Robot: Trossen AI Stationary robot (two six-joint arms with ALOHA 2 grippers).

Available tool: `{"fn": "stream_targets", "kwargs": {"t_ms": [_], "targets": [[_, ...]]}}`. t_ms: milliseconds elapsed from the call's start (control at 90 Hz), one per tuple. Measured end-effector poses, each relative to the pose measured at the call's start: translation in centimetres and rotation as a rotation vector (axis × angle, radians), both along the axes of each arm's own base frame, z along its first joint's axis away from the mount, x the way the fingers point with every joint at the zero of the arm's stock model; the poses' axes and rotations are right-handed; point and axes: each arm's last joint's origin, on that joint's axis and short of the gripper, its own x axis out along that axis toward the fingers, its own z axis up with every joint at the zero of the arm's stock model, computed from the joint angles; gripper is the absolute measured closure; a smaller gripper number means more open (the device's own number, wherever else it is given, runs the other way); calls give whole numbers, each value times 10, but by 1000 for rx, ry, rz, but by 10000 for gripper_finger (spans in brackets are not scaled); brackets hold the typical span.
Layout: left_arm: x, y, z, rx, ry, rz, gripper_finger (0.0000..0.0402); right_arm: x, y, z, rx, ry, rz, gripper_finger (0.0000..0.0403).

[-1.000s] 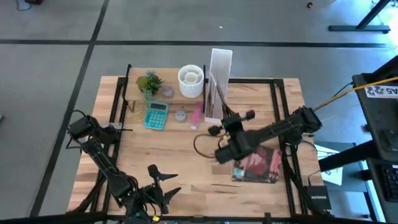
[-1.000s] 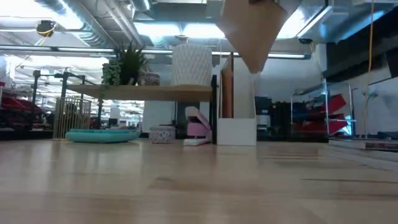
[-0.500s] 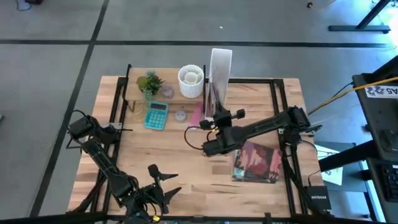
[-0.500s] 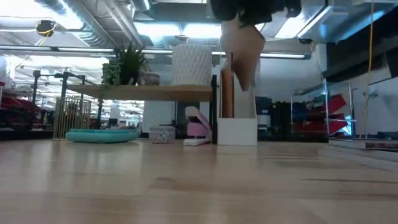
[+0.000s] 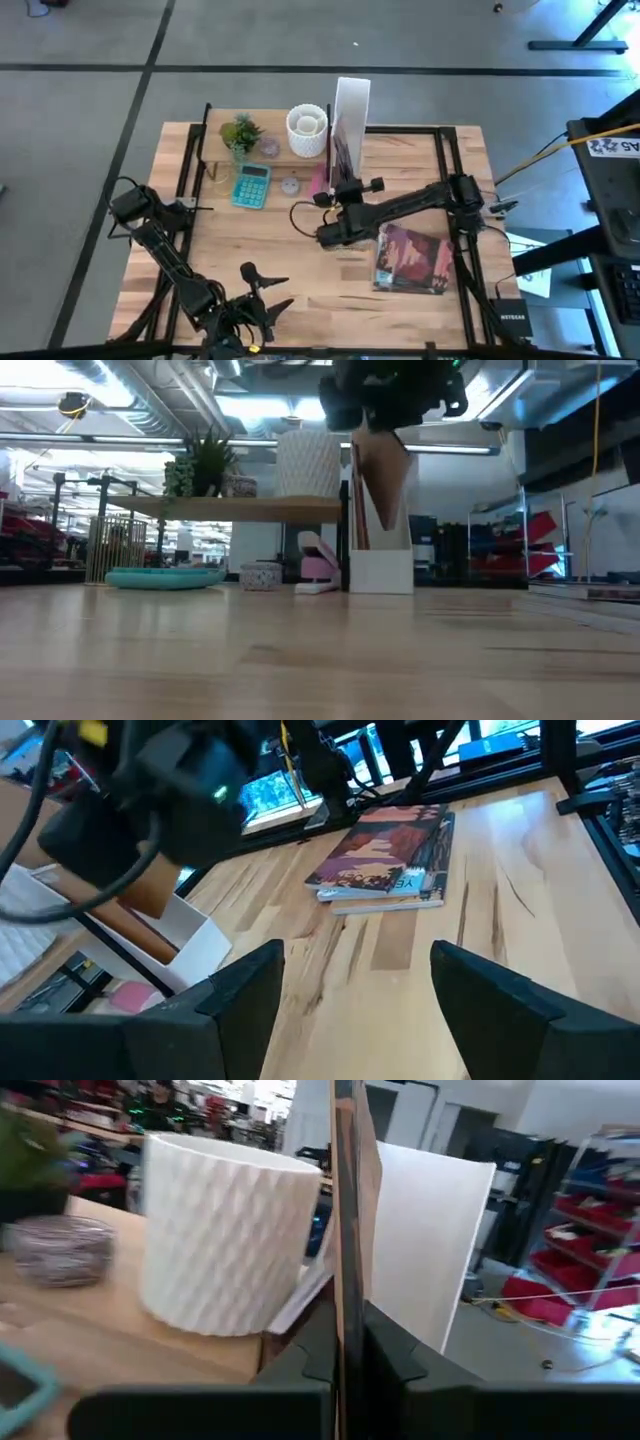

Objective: Stock shelves
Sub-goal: Put the brown book in the book organizer, then put the red book in the book organizer

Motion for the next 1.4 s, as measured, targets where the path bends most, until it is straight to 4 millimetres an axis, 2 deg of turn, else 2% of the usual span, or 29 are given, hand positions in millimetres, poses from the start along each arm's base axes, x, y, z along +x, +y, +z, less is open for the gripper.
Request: {"fn": "stream_targets", "kwargs": {"t_ms": [233,422,711,933,1022,1111,1167,1289,1400], "targets": [[1,1,0,-5,3,-1,167,4,-24,-8,-5,30,-64,391],[1,1,0,-4,3,-1,167,3,-30,-8,-7,46,-82,365],[1,1,0,-5,2,-1,167,0,-29,-11,-12,78,-78,290],[1,1,0,-5,3,0,167,-3,-16,-6,-24,132,-41,238],[2,2,0,-5,3,3,167,-6,-2,2,-36,177,-1,235],[3,3,0,-4,3,7,167,-12,22,11,-51,221,64,236],[3,3,0,-3,3,7,167,-14,41,14,-68,264,119,237],[3,3,0,-5,3,8,167,-27,88,20,-142,506,258,237],[3,3,0,-17,5,2,167,-49,138,19,-73,717,411,237]]}}
